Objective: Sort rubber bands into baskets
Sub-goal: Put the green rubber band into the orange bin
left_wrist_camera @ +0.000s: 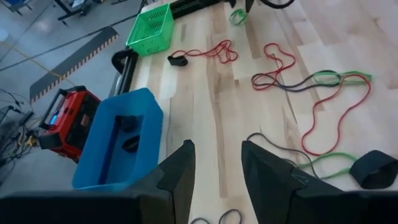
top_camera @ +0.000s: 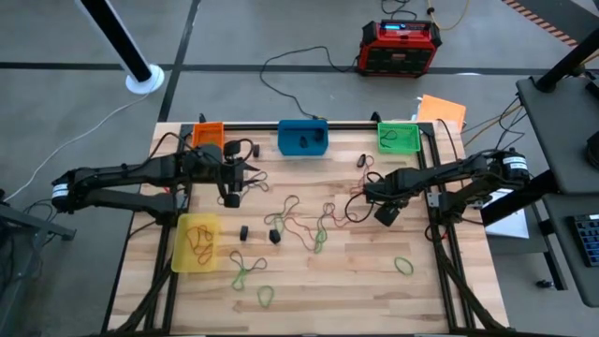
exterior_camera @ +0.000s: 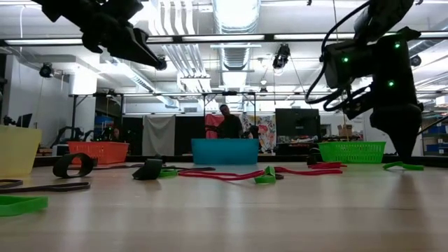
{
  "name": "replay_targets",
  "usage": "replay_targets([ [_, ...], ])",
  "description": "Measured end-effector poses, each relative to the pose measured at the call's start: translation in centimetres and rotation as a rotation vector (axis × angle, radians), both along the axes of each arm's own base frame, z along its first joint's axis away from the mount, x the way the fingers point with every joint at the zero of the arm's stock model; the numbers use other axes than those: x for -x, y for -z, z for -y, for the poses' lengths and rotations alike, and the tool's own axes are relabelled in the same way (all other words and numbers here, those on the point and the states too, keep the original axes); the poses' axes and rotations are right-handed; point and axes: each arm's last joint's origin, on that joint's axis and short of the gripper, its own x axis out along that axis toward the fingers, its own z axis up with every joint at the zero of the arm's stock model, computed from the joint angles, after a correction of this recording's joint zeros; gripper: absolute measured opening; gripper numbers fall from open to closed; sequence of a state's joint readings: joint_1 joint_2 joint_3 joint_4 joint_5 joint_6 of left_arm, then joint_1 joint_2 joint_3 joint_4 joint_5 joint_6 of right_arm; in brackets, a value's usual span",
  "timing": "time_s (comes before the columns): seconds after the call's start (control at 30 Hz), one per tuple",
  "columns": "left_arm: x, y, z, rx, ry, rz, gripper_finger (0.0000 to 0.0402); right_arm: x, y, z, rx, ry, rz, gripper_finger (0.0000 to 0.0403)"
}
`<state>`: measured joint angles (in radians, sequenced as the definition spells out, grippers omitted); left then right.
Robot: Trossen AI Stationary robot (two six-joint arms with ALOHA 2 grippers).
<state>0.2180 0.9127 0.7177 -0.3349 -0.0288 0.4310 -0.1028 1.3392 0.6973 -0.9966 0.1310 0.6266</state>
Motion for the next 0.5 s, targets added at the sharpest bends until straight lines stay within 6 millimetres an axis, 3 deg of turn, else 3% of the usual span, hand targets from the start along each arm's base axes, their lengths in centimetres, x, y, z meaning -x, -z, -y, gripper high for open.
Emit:
replay_targets([
  [0.3,0.0,0.1,0.0,0.009,-0.005,0.004,0.0115,0.0,2.4,-0.1,-0.007,-0.026,0.036,0.0164],
  [0.5,0.0,0.2,0.0,0.018,-0.010,0.002,0.0115,-0.3,2.7,-0.1,-0.011,-0.041,0.057,0.0105],
])
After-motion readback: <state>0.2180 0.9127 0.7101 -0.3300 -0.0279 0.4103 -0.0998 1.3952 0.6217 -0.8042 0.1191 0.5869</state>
